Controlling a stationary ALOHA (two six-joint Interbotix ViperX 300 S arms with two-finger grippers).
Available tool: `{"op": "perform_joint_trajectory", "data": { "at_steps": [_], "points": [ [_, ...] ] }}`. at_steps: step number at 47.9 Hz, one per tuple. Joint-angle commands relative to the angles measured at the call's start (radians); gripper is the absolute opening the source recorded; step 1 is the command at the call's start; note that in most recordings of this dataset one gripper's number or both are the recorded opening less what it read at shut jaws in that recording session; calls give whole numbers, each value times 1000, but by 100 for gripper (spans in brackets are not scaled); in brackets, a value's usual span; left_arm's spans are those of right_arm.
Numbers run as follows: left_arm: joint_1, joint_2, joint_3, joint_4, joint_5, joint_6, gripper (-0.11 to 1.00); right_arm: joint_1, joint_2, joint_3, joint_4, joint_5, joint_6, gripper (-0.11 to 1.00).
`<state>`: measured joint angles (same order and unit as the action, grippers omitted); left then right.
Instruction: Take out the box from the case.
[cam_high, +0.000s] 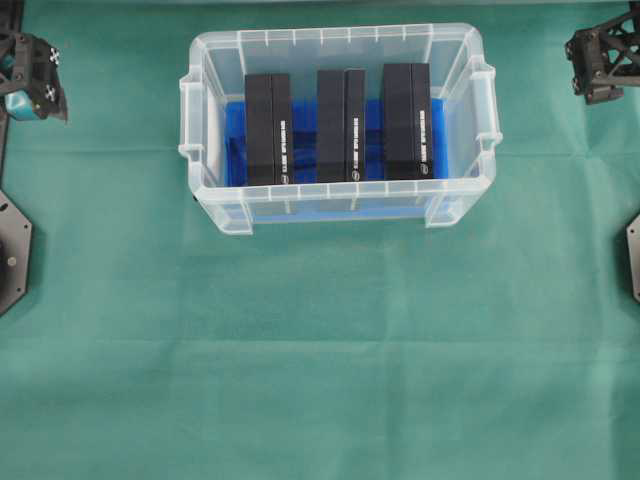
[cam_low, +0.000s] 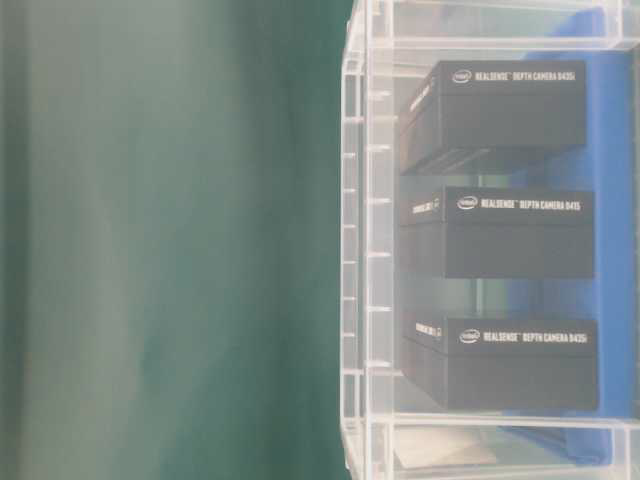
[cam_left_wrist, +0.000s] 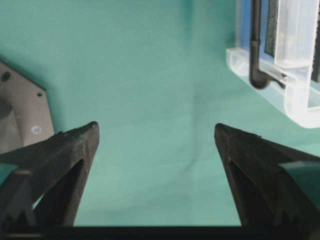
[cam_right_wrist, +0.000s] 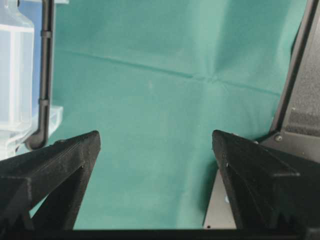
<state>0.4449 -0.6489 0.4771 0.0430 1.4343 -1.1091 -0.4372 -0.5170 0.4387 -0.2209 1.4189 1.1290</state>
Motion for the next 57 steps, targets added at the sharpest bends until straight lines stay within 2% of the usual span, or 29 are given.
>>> {"op": "perform_joint_trajectory", "data": {
  "at_steps": [1,16,24,40,57],
  "points": [
    [-2,2,-25,-2,-5,-2,96,-2,3,-25,-3,-11,5,95],
    [-2,8,-28,0,-5,-6,96,38,114,-94,6,-67,37,95],
    [0,8,-28,6,-5,-18,96,72,196,-158,6,-98,78,95],
    [8,9,-28,6,-5,-20,96,152,383,-350,0,-138,147,95],
    [8,8,-28,6,-8,-20,96,198,572,-554,0,-140,163,95]
  ]
}}
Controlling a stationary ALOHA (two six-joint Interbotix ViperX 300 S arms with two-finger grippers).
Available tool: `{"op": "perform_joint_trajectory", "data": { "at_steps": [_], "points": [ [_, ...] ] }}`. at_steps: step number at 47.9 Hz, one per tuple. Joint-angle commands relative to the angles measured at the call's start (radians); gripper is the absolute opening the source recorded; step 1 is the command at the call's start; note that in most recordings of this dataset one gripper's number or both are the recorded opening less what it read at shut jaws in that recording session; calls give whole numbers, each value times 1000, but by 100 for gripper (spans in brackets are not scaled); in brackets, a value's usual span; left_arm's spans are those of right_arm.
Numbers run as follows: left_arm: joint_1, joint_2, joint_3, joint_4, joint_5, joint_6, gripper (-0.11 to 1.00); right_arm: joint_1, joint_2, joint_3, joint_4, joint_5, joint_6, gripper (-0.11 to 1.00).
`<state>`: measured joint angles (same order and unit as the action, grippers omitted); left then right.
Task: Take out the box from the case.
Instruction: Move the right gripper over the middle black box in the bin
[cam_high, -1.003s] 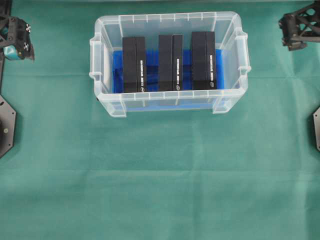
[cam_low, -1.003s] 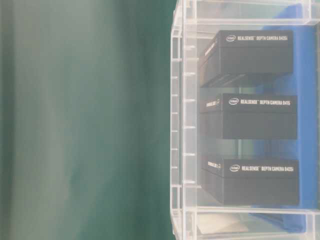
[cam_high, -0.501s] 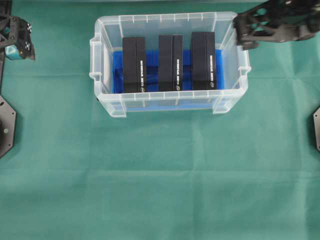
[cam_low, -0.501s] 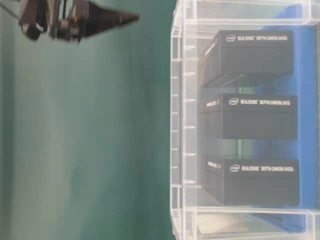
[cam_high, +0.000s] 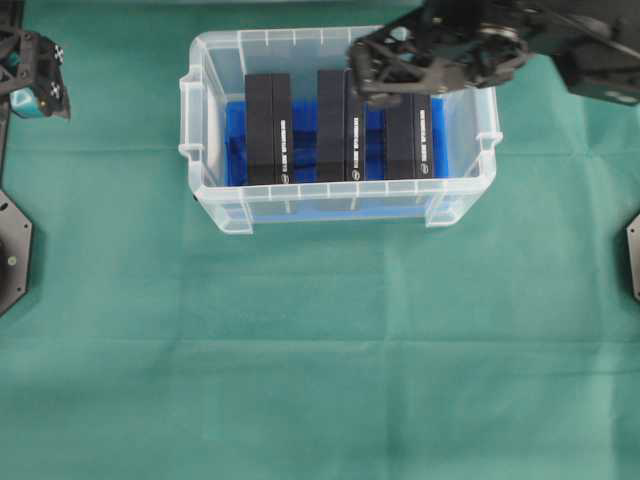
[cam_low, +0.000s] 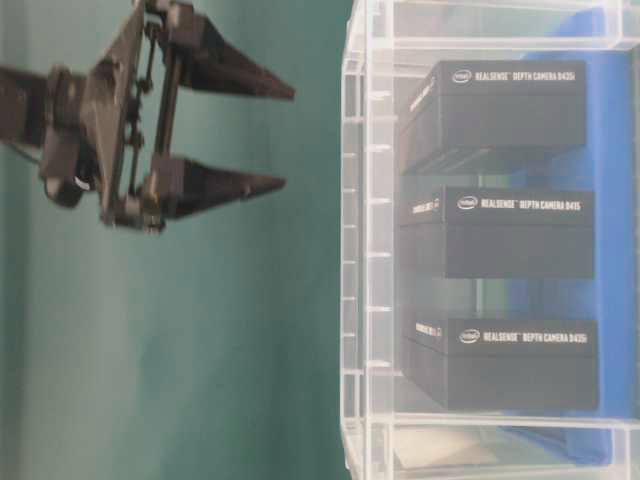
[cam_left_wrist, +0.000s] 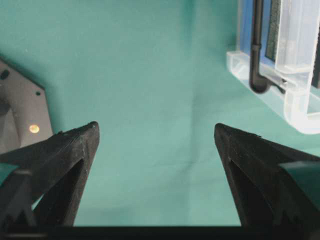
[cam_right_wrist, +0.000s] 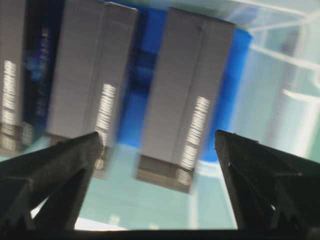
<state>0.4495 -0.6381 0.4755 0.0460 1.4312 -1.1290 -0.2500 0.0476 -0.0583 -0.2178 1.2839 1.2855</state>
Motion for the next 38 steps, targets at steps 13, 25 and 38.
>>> {"op": "perform_joint_trajectory", "data": {
  "at_steps": [13,25,38],
  "points": [
    [3,-6,-25,3,-15,5,96,25,91,-156,-3,-20,20,95],
    [3,-14,-21,3,-15,5,96,32,132,-207,-3,-17,28,95],
    [3,-21,-18,3,-17,5,96,34,137,-209,-2,-15,29,95]
  ]
}}
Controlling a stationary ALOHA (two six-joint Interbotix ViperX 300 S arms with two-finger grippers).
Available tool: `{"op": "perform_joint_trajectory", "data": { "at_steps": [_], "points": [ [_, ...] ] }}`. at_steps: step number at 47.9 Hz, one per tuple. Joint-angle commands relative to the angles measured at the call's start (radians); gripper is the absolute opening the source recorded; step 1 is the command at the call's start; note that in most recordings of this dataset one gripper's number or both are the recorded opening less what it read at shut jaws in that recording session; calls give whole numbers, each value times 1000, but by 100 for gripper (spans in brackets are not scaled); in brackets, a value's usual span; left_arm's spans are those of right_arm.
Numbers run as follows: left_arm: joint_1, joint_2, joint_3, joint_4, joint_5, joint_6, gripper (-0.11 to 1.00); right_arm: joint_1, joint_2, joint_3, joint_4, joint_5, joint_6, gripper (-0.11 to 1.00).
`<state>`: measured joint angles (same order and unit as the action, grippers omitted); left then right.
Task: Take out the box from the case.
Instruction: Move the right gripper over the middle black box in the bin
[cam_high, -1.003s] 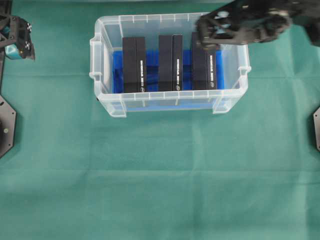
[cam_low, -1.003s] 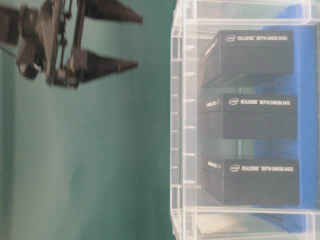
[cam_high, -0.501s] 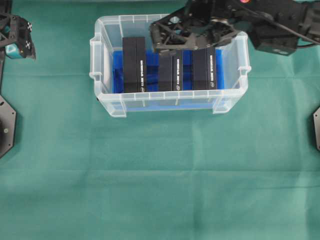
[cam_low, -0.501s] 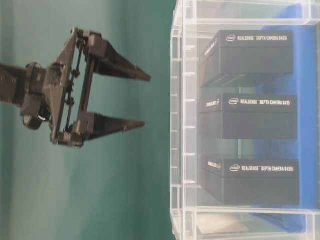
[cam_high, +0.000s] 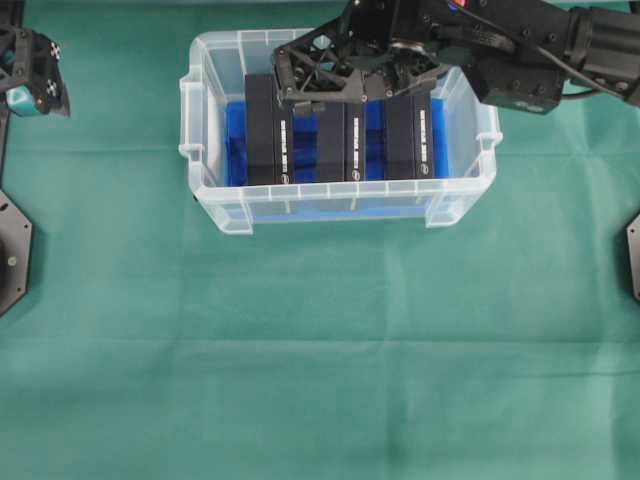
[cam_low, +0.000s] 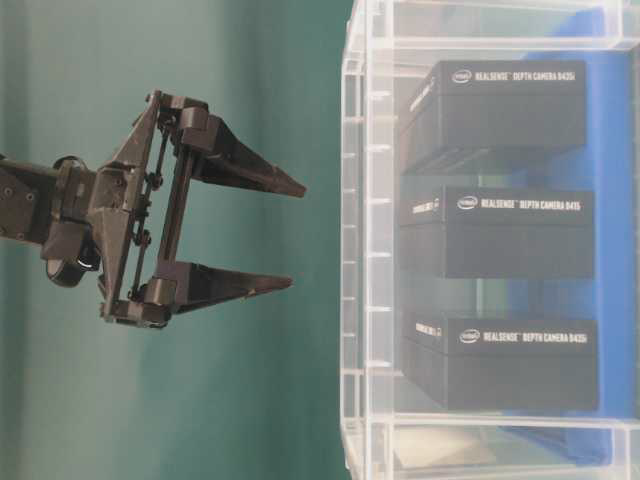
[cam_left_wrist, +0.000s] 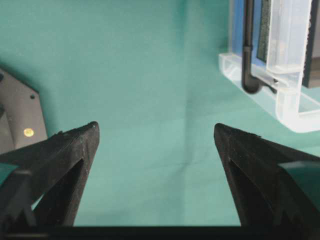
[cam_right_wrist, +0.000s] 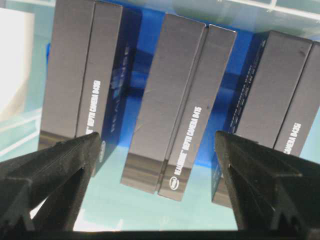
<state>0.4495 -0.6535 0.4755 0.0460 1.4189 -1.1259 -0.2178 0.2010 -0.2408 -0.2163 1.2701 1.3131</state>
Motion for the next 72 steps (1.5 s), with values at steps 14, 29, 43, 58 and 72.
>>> {"op": "perform_joint_trajectory", "data": {
  "at_steps": [14,29,43,58,72],
  "points": [
    [3,-6,-17,3,-3,2,96,2,-12,-26,-3,-2,0,95],
    [3,-6,-17,3,-5,0,96,2,-8,-25,-3,0,0,95],
    [3,-8,-17,3,-3,2,96,2,-5,-25,-3,9,2,95],
    [3,-8,-17,3,-5,2,96,3,-2,-23,-5,9,5,95],
    [3,-8,-17,3,-3,3,96,2,17,-15,-8,11,20,95]
  ]
}}
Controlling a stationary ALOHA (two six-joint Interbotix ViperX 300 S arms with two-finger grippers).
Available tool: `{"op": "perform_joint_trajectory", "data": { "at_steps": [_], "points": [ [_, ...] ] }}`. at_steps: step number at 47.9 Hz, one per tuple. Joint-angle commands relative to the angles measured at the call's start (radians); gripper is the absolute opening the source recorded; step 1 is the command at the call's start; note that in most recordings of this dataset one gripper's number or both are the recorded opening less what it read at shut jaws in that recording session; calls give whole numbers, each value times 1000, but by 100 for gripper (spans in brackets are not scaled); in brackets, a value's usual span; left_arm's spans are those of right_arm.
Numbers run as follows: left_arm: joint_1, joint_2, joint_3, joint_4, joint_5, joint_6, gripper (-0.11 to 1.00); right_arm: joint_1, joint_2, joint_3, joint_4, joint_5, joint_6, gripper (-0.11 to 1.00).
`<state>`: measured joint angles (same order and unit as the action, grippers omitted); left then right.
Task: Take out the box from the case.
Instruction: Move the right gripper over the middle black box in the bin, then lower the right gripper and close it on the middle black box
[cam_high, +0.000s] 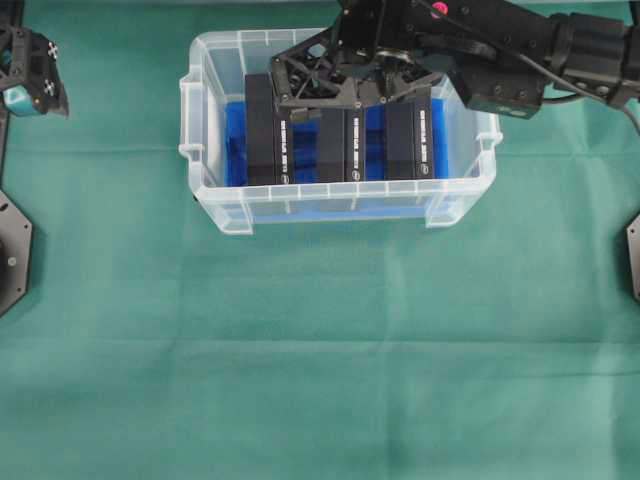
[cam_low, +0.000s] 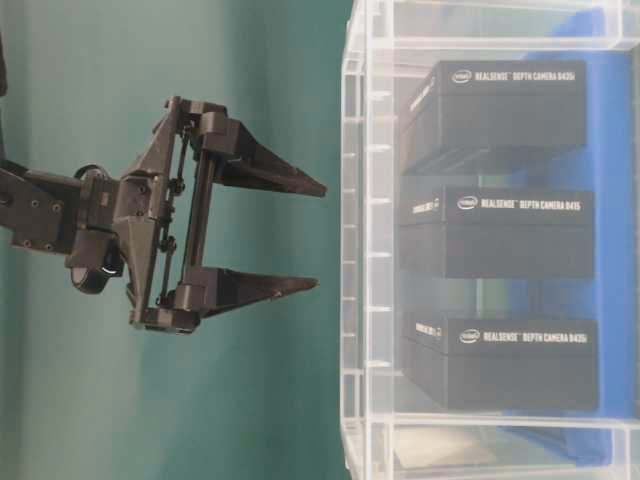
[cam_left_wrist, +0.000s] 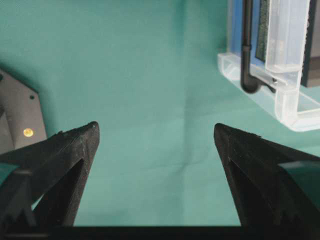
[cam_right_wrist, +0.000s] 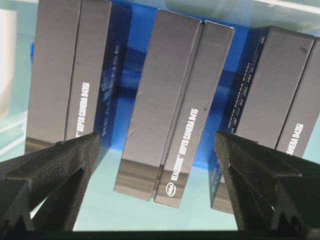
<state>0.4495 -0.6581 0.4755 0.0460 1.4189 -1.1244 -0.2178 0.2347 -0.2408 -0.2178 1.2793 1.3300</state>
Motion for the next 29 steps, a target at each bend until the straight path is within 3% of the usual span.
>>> {"op": "perform_joint_trajectory", "data": {
  "at_steps": [1,29],
  "points": [
    [3,-3,-17,3,-3,0,96,2,-15,-14,-8,0,5,95],
    [3,-5,-15,3,-3,6,96,-2,-11,89,-11,-91,66,95]
  ]
}}
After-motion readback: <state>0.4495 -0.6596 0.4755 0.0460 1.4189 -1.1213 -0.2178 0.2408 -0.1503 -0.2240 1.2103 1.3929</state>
